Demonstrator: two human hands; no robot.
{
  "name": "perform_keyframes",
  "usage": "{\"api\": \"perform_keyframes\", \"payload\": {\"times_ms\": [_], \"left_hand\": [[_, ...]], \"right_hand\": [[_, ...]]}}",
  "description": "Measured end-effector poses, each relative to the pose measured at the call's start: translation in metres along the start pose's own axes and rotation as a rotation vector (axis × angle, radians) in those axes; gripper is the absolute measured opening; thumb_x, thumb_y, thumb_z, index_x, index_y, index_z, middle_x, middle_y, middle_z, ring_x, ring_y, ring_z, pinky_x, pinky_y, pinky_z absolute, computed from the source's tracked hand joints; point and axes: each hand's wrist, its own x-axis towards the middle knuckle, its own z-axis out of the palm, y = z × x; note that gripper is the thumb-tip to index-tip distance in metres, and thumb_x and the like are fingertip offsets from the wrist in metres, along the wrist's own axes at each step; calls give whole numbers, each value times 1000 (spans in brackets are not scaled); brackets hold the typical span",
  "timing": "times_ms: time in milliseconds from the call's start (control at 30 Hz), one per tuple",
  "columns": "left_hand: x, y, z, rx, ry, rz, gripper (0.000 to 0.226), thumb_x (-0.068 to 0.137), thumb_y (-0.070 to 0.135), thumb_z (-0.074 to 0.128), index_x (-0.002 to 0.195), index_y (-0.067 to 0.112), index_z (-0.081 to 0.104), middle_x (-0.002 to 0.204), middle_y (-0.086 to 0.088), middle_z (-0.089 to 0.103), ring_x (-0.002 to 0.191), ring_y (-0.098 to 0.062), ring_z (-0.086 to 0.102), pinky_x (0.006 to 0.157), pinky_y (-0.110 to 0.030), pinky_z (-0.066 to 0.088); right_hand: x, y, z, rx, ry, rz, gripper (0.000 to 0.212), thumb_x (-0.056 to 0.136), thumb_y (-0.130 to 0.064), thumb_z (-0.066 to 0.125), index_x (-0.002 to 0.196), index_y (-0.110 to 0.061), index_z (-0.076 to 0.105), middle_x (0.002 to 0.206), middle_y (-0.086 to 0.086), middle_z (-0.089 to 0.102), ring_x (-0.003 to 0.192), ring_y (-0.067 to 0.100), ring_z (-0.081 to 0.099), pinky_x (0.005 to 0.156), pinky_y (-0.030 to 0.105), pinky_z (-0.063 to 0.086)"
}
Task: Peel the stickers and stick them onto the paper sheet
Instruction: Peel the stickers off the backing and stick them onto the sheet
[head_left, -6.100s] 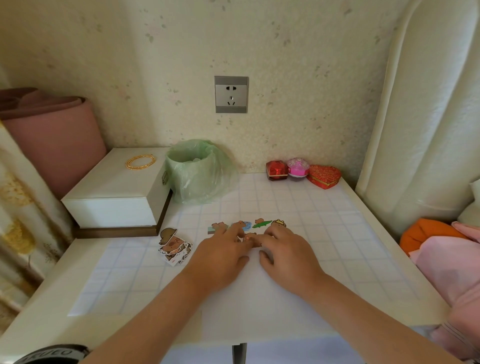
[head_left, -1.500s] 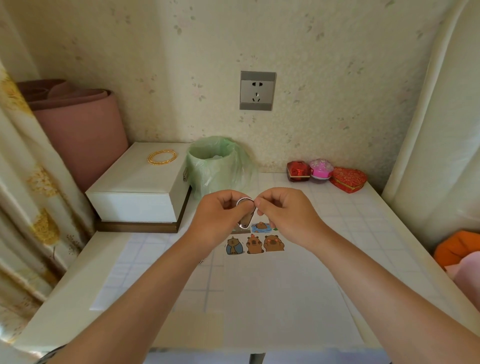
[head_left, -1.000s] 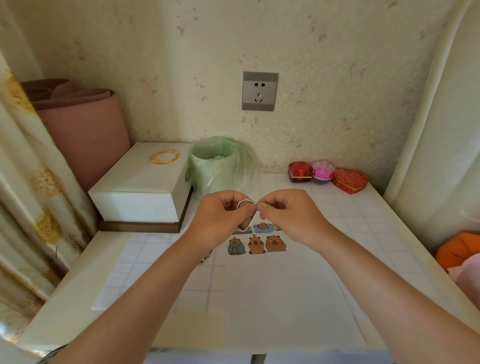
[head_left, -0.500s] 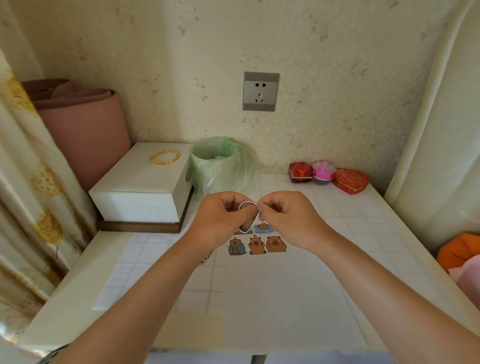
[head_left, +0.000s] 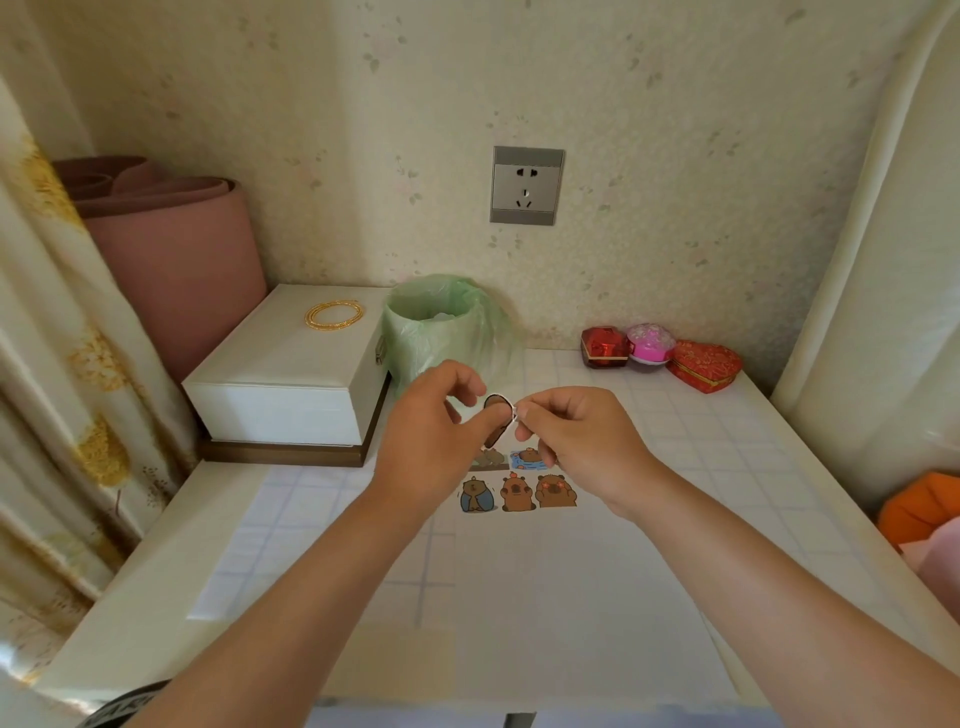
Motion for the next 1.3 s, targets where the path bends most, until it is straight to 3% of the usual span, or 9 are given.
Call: {"api": "perform_keyframes", "payload": {"times_ms": [67, 167, 367, 567, 667, 800, 933, 1167, 1300], "left_hand": [[-1, 0, 3, -69, -55, -7, 9, 86, 24, 75, 83, 28, 67, 76, 11, 68, 62, -6, 58, 60, -15, 47], [0, 0, 4, -127, -102, -62, 6, 88, 19, 72, 85, 23, 74, 75, 8, 72, 70, -11, 68, 67, -26, 57], [0, 2, 0, -170, -151, -174, 9, 86, 20, 73, 79, 18, 77, 75, 4, 75, 65, -14, 72, 62, -26, 58], [1, 2, 0, -105, -169, -165, 8, 84, 18, 71, 76, 18, 74, 71, -2, 73, 67, -21, 71, 64, -33, 58], [2, 3, -1, -136, -213, -165, 7, 85, 14, 67, 79, 13, 72, 77, -7, 71, 63, -17, 68, 64, -35, 59], [5, 3, -4, -219, -306, -212, 8, 90, 14, 66, 88, 8, 70, 81, -6, 70, 63, -8, 64, 64, -31, 59], [8, 2, -6, -222, -303, -225, 9, 90, 11, 62, 85, 11, 69, 85, -6, 71, 69, -10, 65, 64, -26, 60], [9, 0, -8, -202, -333, -185, 9, 91, 12, 62, 87, 7, 68, 92, -17, 71, 82, -22, 69, 72, -31, 62], [9, 1, -12, -177, -344, -163, 8, 91, 12, 63, 86, 8, 68, 88, -10, 74, 83, -26, 70, 71, -30, 59]], "right_hand": [[0, 1, 3, -38, 47, -34, 23, 96, -14, 59, 79, -16, 75, 63, -12, 68, 46, 2, 50, 53, 17, 46], [0, 1, 6, -118, 98, -86, 24, 94, -15, 61, 75, -18, 75, 60, -14, 67, 48, -1, 53, 54, 15, 45], [-1, 5, 8, -219, 125, -115, 20, 92, -19, 63, 78, -22, 77, 72, -7, 73, 70, 13, 69, 70, 38, 59], [-1, 6, 10, -242, 109, -114, 21, 92, -20, 64, 77, -28, 77, 71, -9, 73, 69, 13, 70, 71, 44, 60], [0, 5, 9, -227, 95, -104, 20, 92, -19, 63, 79, -22, 77, 72, -4, 73, 67, 14, 69, 67, 39, 59], [0, 0, 5, -151, 62, -63, 21, 94, -16, 61, 78, -17, 76, 69, -6, 70, 50, -1, 54, 55, 18, 46], [-1, -1, 4, -80, 56, 19, 20, 93, -12, 56, 81, -12, 72, 77, 6, 69, 49, 8, 50, 50, 21, 43], [-4, -5, 9, -24, 36, -5, 21, 95, -23, 65, 76, -18, 72, 66, -13, 65, 46, 4, 55, 46, 12, 40], [-6, -6, 9, -8, 56, -28, 22, 96, -17, 61, 78, -12, 72, 75, 4, 69, 46, 0, 54, 44, 10, 39]]}}
